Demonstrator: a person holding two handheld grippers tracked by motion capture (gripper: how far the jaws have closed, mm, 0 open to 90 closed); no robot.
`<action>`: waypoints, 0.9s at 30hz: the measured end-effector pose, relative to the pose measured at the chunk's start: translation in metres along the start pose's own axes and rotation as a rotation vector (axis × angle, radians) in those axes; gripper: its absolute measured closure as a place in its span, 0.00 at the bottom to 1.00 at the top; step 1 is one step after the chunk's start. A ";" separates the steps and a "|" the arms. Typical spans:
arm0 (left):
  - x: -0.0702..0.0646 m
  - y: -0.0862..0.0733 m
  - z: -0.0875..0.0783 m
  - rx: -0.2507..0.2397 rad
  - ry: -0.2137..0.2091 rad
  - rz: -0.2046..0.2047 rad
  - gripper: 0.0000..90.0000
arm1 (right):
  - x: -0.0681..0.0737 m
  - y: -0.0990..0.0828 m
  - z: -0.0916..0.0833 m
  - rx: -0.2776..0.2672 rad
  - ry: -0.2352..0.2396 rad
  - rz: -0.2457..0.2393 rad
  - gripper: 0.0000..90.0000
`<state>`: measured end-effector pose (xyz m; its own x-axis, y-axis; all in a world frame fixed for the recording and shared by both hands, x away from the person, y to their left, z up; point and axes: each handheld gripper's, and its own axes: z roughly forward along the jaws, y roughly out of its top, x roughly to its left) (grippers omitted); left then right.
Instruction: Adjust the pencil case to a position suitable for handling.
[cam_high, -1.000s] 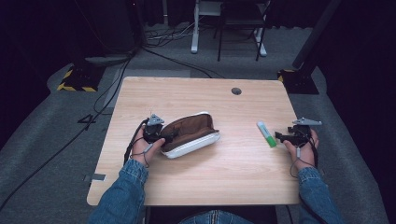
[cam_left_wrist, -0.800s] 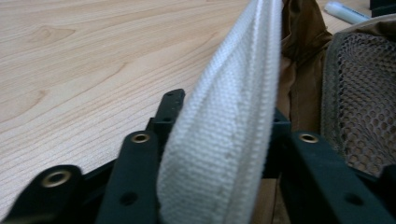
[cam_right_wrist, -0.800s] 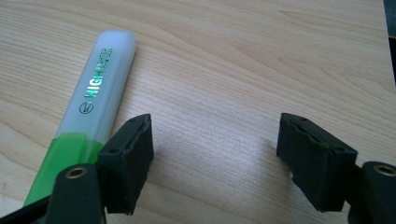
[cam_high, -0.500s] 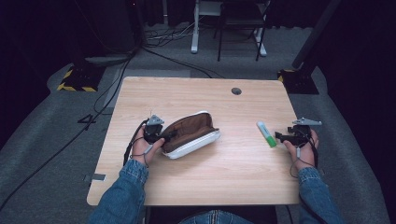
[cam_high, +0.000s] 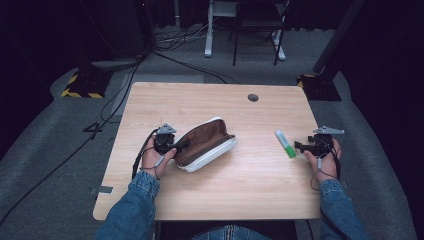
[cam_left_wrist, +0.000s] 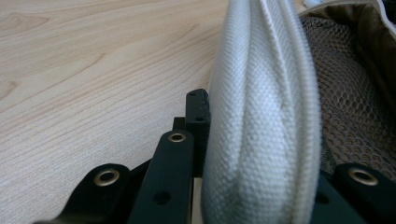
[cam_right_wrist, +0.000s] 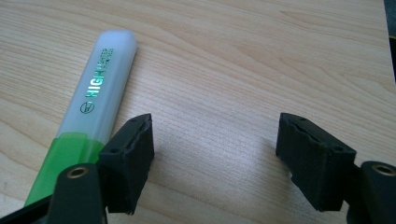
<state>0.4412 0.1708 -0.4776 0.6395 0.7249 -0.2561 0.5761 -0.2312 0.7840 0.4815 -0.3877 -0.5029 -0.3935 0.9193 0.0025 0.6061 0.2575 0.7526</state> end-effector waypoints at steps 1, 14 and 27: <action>0.000 0.000 -0.001 0.001 -0.004 -0.003 0.91 | 0.000 0.000 0.000 0.000 0.000 -0.001 0.31; -0.005 0.005 -0.010 -0.001 -0.006 0.003 0.92 | 0.000 0.000 0.000 0.000 0.001 0.000 0.31; -0.024 0.014 -0.019 -0.009 -0.060 0.033 0.92 | 0.000 0.000 0.000 0.000 0.001 0.000 0.31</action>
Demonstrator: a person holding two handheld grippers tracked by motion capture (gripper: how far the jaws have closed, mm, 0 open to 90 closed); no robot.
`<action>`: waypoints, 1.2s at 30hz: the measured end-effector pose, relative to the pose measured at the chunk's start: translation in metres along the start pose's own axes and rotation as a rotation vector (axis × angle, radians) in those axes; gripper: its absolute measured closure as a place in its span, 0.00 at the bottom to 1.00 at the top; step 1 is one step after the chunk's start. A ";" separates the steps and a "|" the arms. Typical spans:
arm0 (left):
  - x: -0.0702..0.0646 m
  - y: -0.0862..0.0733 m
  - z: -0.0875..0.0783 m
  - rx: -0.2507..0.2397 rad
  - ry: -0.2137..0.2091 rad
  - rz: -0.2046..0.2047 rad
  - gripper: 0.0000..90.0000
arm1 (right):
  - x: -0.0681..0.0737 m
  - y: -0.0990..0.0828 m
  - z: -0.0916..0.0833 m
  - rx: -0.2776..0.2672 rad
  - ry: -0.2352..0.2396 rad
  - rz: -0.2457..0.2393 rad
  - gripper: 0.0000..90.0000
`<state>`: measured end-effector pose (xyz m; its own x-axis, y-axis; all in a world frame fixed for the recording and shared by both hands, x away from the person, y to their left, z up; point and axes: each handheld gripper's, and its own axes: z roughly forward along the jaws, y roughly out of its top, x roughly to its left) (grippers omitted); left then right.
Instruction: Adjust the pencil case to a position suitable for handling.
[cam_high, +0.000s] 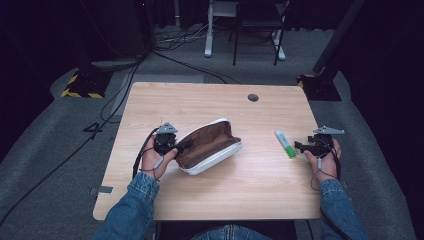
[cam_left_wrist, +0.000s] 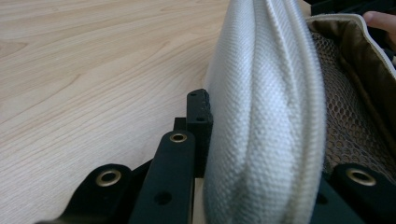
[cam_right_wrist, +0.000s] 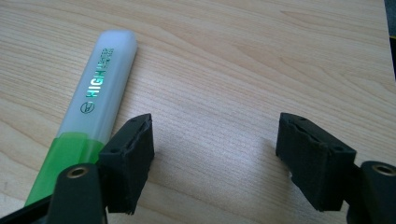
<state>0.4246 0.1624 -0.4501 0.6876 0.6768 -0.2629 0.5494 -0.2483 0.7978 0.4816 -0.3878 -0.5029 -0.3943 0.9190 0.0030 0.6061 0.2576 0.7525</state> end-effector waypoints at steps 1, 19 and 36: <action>-0.002 0.001 0.000 0.000 -0.005 0.004 0.92 | 0.000 0.000 0.000 0.000 0.000 0.000 0.31; -0.032 0.010 0.003 0.020 -0.102 0.082 0.92 | 0.000 0.000 0.000 0.000 0.000 -0.001 0.31; -0.055 0.008 0.016 0.076 -0.183 0.144 0.92 | 0.000 0.000 0.000 0.000 0.001 -0.002 0.31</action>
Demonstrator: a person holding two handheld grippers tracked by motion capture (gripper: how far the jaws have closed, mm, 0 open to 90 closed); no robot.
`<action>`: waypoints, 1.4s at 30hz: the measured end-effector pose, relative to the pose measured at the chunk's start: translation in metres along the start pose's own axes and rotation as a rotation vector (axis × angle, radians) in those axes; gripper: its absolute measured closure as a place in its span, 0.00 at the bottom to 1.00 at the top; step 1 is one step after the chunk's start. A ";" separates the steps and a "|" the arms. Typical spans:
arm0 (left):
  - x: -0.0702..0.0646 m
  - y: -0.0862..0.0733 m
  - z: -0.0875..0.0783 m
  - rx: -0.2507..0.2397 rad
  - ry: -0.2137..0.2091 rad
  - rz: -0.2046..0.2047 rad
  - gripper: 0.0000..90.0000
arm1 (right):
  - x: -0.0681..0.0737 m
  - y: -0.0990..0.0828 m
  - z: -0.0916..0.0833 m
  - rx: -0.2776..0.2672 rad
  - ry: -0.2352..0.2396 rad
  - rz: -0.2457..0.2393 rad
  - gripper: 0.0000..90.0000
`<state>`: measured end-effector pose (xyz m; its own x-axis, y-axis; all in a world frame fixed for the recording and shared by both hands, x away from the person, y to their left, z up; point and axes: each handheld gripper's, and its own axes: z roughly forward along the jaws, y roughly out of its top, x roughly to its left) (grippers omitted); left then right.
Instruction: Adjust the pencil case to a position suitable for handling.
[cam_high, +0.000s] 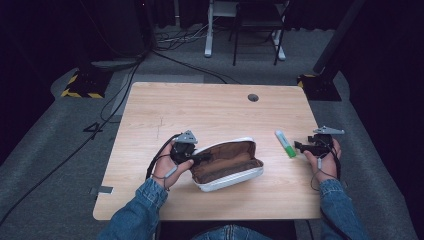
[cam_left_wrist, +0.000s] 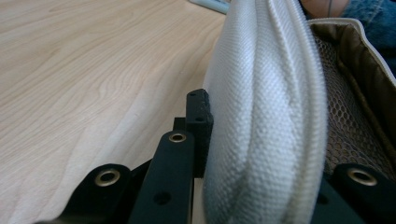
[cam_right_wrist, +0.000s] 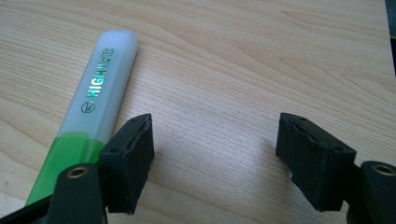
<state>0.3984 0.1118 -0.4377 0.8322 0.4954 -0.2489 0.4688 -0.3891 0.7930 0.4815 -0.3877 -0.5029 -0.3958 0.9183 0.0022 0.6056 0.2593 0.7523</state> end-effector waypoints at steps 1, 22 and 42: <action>0.000 0.000 0.000 0.000 0.000 0.000 0.92 | 0.000 0.000 0.000 0.000 0.000 0.000 0.31; -0.002 -0.011 0.020 0.073 -0.100 0.004 0.91 | 0.000 0.000 0.000 0.000 0.002 -0.003 0.31; 0.000 -0.025 0.029 0.075 -0.096 0.018 0.73 | 0.000 0.000 0.000 0.000 0.005 -0.006 0.31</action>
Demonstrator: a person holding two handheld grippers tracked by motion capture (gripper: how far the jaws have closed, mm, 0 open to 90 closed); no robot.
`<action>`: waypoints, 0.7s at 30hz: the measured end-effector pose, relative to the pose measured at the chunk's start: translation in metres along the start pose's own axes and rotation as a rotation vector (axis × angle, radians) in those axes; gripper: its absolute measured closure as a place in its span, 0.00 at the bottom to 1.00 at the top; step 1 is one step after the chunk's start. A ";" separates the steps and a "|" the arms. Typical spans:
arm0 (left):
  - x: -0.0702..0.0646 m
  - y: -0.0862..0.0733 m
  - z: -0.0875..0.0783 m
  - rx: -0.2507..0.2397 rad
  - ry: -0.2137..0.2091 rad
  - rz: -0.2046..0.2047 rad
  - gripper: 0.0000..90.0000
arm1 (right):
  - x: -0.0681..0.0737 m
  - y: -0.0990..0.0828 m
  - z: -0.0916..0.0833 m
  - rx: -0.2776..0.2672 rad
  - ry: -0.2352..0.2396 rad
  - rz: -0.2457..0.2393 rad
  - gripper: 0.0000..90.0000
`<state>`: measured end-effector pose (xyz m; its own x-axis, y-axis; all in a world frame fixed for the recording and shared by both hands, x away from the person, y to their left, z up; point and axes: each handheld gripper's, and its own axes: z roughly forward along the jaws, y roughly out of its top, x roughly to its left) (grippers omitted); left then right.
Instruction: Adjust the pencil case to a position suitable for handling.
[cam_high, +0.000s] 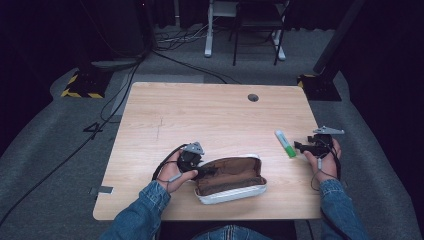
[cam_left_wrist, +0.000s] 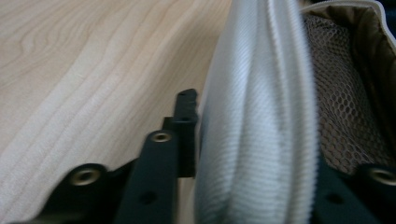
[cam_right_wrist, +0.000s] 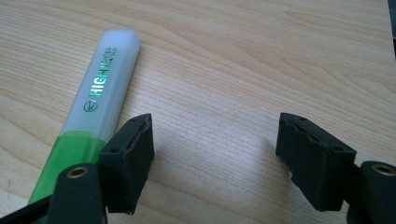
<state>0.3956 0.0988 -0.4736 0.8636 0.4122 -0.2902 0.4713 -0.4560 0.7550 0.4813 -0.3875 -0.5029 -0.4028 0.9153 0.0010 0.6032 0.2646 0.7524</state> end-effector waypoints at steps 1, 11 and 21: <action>0.000 0.000 0.000 -0.019 0.014 0.011 0.60 | 0.000 0.000 0.000 0.000 0.000 0.000 0.31; 0.002 0.001 -0.008 -0.077 0.080 0.030 0.33 | 0.000 0.000 0.000 -0.001 0.000 -0.002 0.31; -0.004 0.001 -0.020 -0.093 0.139 0.062 0.26 | 0.000 0.000 0.000 -0.001 0.000 -0.002 0.31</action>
<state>0.3893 0.1127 -0.4596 0.8544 0.4937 -0.1619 0.3937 -0.4119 0.8218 0.4810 -0.3873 -0.5029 -0.4042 0.9147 -0.0002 0.6020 0.2662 0.7528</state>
